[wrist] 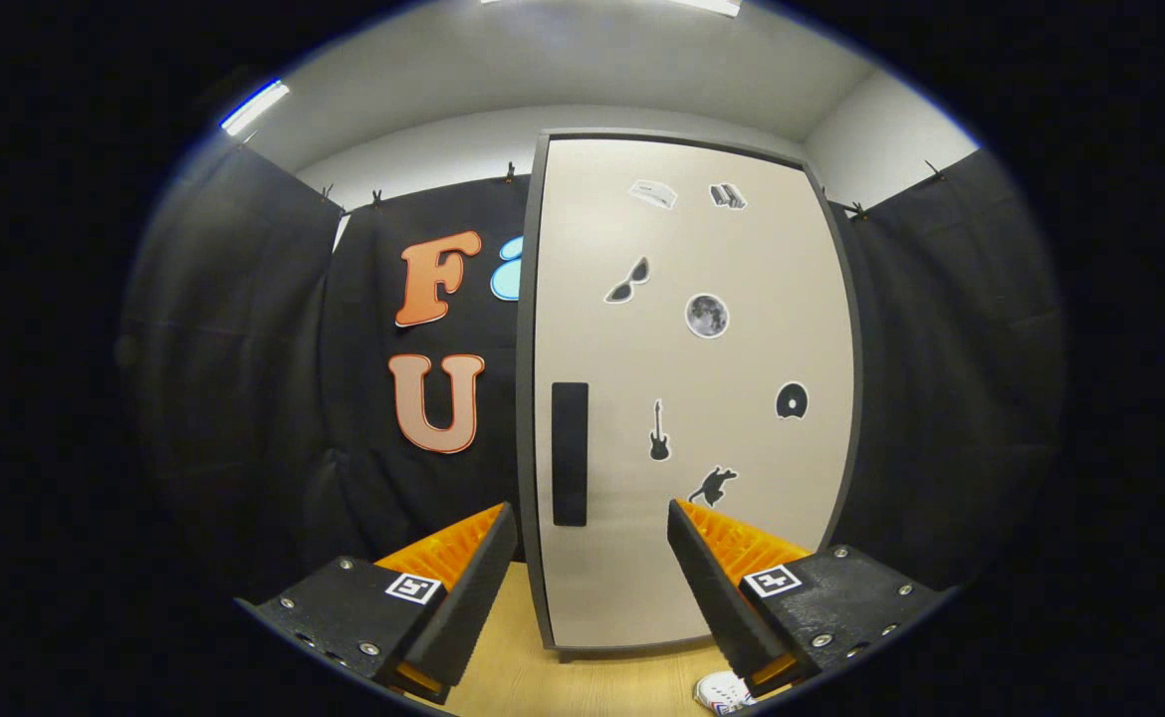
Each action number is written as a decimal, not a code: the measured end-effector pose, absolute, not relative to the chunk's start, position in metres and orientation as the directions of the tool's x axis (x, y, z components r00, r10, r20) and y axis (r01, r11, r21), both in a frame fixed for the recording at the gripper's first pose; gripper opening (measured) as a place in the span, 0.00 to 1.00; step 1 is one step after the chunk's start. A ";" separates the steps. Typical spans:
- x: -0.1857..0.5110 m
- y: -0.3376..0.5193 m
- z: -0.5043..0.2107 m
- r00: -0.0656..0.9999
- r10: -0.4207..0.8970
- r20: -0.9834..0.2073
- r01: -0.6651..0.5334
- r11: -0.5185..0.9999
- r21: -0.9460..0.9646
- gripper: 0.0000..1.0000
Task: Open the shoe cabinet door, grab the shoes and put them into the shoe cabinet, then close the shoe cabinet door.
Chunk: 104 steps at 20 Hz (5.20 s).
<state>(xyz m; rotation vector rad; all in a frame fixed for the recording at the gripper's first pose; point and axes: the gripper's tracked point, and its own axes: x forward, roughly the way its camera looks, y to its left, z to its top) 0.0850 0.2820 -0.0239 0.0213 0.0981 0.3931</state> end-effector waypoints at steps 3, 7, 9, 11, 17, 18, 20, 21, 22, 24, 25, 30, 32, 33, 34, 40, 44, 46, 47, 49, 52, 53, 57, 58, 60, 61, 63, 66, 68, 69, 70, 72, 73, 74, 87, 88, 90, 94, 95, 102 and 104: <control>0.114 0.303 -0.025 0.922 0.376 -0.092 -0.375 0.927 0.032 0.95; 0.146 0.323 -0.039 0.922 0.364 -0.132 -0.364 0.931 0.026 0.91; 0.163 0.327 -0.049 0.924 0.346 -0.161 -0.348 0.937 0.018 0.83; 0.172 0.332 -0.060 0.918 0.344 -0.196 -0.347 0.938 0.023 0.72; 0.173 0.335 -0.071 0.901 0.374 -0.219 -0.374 0.926 0.041 0.35; 0.170 0.334 -0.070 0.898 0.382 -0.218 -0.382 0.923 0.045 0.34; 0.163 0.330 -0.069 0.894 0.395 -0.210 -0.397 0.917 0.037 0.30; 0.159 0.327 -0.069 0.890 0.407 -0.204 -0.407 0.912 0.044 0.28; 0.154 0.324 -0.067 0.883 0.425 -0.199 -0.421 0.905 0.061 0.27; 0.143 0.316 -0.066 0.864 0.462 -0.201 -0.455 0.887 0.080 0.27; 0.135 0.310 -0.065 0.856 0.475 -0.206 -0.469 0.880 0.080 0.27; 0.101 0.274 -0.058 0.822 0.523 -0.223 -0.510 0.852 0.117 0.24; 0.090 0.259 -0.054 0.821 0.526 -0.221 -0.512 0.851 0.119 0.24; 0.086 0.251 -0.054 0.821 0.526 -0.222 -0.512 0.850 0.125 0.23; 0.082 0.243 -0.054 0.820 0.527 -0.223 -0.510 0.850 0.133 0.24; 0.069 0.198 -0.055 0.828 0.512 -0.230 -0.489 0.859 0.153 0.23; 0.060 0.156 -0.055 0.844 0.489 -0.219 -0.455 0.870 0.188 0.21; 0.059 0.139 -0.056 0.859 0.466 -0.211 -0.433 0.882 0.184 0.21; 0.059 0.132 -0.056 0.869 0.446 -0.214 -0.414 0.893 0.177 0.21; 0.059 0.112 -0.056 0.886 0.410 -0.218 -0.382 0.910 0.159 0.20; 0.063 0.084 -0.055 0.916 0.336 -0.220 -0.313 0.940 0.132 0.15; 0.063 0.075 -0.058 0.925 0.310 -0.221 -0.289 0.949 0.125 0.14; 0.064 0.029 -0.059 0.956 0.197 -0.220 -0.181 0.979 0.091 0.13; 0.065 0.017 -0.060 0.961 0.161 -0.224 -0.145 0.986 0.084 0.13; 0.062 -0.008 -0.065 0.968 0.077 -0.238 -0.063 0.996 0.065 0.13; 0.058 -0.018 -0.067 0.970 0.040 -0.242 -0.029 0.998 0.052 0.12; 0.050 -0.032 -0.073 0.969 -0.025 -0.246 0.033 0.999 0.026 0.12; 0.029 -0.039 -0.089 0.966 -0.063 -0.250 0.069 0.997 0.016 0.10; 0.020 -0.028 -0.104 0.967 -0.052 -0.249 0.063 0.997 0.035 0.11; 0.015 -0.018 -0.115 0.966 -0.029 -0.258 0.044 0.998 0.051 0.11; 0.011 -0.008 -0.128 0.961 -0.007 -0.276 0.026 0.998 0.064 0.11; 0.008 0.014 -0.153 0.951 0.038 -0.306 -0.013 0.997 0.082 0.11; 0.007 0.027 -0.165 0.945 0.059 -0.322 -0.034 0.996 0.084 0.12; 0.006 0.037 -0.179 0.937 0.080 -0.340 -0.056 0.995 0.079 0.12; 0.013 0.099 -0.386 0.736 0.190 -0.649 -0.326 0.941 -0.094 0.39; 0.013 0.101 -0.401 0.712 0.196 -0.674 -0.338 0.937 -0.084 0.40; 0.015 0.101 -0.428 0.672 0.191 -0.716 -0.354 0.932 -0.084 0.41; 0.030 0.090 -0.468 0.632 0.149 -0.760 -0.364 0.924 -0.122 0.42; 0.034 0.088 -0.476 0.625 0.140 -0.768 -0.360 0.924 -0.124 0.42; 0.054 0.093 -0.518 0.557 0.143 -0.818 -0.399 0.910 -0.112 0.40; 0.050 0.101 -0.516 0.533 0.164 -0.830 -0.414 0.906 -0.086 0.25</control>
